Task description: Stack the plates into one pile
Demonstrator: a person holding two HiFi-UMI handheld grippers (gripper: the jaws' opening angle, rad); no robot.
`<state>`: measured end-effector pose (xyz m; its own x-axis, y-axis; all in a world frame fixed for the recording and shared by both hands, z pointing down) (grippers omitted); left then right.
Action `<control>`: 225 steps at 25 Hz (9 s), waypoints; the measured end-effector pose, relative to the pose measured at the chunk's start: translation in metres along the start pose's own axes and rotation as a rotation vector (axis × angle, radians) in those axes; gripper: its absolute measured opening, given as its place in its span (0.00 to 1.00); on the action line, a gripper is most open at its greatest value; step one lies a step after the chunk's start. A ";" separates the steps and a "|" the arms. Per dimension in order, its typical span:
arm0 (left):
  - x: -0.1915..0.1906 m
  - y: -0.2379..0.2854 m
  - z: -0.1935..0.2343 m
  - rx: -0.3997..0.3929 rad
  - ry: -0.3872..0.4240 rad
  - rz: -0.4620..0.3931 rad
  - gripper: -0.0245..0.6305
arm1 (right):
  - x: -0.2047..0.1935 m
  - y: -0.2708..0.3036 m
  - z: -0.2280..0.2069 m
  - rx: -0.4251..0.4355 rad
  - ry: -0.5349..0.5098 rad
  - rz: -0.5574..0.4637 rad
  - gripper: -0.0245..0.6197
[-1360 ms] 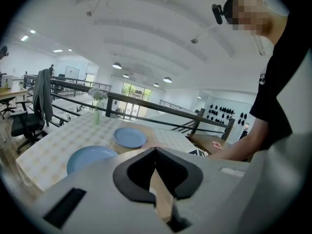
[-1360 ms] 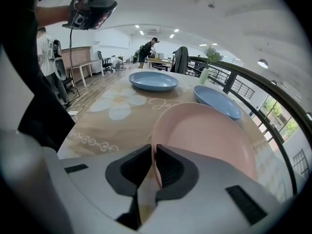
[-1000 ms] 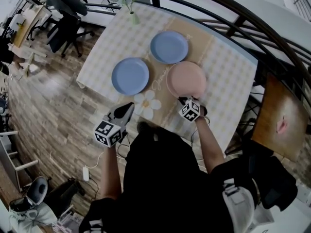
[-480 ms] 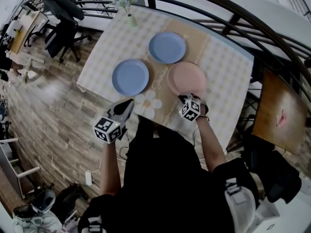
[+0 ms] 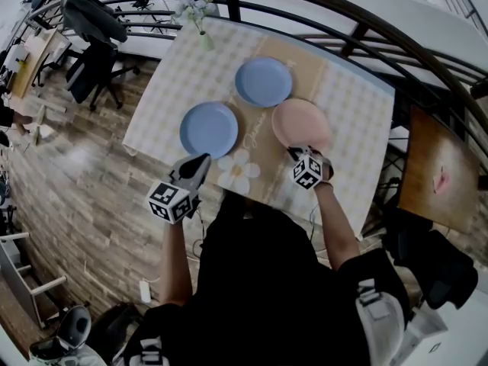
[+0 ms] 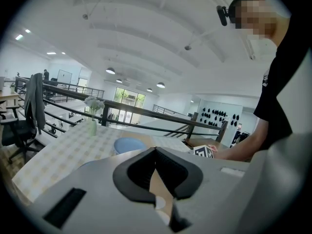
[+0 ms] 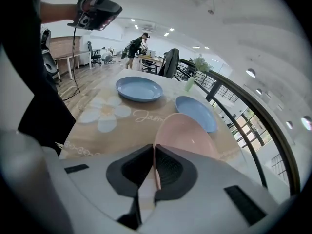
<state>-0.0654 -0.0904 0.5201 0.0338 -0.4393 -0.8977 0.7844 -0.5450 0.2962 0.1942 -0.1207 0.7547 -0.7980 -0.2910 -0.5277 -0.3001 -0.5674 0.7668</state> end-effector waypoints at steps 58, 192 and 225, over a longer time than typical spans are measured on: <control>0.003 -0.013 0.174 -0.093 -0.021 0.092 0.04 | 0.143 0.155 -0.056 -0.087 -0.218 0.085 0.07; -0.014 -0.083 0.076 0.136 -0.080 -0.054 0.04 | 0.159 0.113 0.017 -0.081 -0.722 -0.049 0.07; 0.024 0.019 0.167 -0.191 -0.017 0.074 0.04 | 0.126 0.170 -0.077 -0.173 -0.310 0.211 0.10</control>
<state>-0.1533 -0.2303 0.5582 0.0868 -0.4858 -0.8698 0.8833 -0.3663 0.2927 0.0827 -0.3135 0.7903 -0.9602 -0.1840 -0.2100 -0.0418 -0.6490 0.7597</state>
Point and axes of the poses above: the fingertips, and each gripper's own axes: y forward along the fingers, z to its left, x out of its top, the point moved 1 cm from there along -y, backward along the fingers, and after that the axes turned 7 degrees about -x, right-handed, at the moved point
